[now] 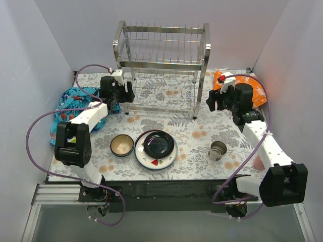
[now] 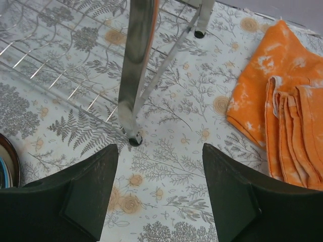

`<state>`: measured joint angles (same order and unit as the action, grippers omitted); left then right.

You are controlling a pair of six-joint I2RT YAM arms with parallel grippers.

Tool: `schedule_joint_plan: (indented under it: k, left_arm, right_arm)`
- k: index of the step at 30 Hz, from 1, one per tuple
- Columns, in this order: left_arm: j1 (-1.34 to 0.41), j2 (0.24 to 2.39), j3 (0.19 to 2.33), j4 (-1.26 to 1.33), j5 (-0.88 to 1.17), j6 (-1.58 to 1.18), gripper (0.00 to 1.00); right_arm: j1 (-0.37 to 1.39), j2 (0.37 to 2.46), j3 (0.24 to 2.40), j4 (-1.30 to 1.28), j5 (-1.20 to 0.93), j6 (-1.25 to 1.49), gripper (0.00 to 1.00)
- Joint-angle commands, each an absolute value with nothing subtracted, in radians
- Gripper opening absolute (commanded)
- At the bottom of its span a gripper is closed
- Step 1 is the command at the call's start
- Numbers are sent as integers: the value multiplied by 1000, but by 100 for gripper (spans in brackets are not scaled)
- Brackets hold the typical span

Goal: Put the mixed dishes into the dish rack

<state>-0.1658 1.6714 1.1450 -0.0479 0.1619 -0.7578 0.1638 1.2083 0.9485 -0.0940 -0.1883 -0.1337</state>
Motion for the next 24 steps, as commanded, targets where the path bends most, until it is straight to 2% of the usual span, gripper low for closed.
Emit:
schedule_joint_plan:
  k: [1,2,5,13,16,21,24]
  left_arm:
    - [-163,1692,1207,-43,251,-790,62]
    - [-164,1689,1206,-44,265,-790,54]
    - [-164,1652,1180,-64,319,-814,48]
    - [-192,1531,1074,-91,370,-891,40]
    - [-222,1509,1048,-91,353,-896,38]
    - [-267,1506,1029,-75,339,-896,37]
    - [-284,1511,1034,-77,330,-896,39]
  right_arm:
    - [182,1207,934,51,-288,-117,75]
    - [189,1212,936,54,-288,-117,75]
    - [209,1223,940,64,-290,-107,75]
    - [249,1273,936,107,-193,-101,72]
    - [249,1307,934,146,-118,-95,70]
    - [241,1370,933,241,29,-135,59]
    - [218,1414,960,291,40,-143,56]
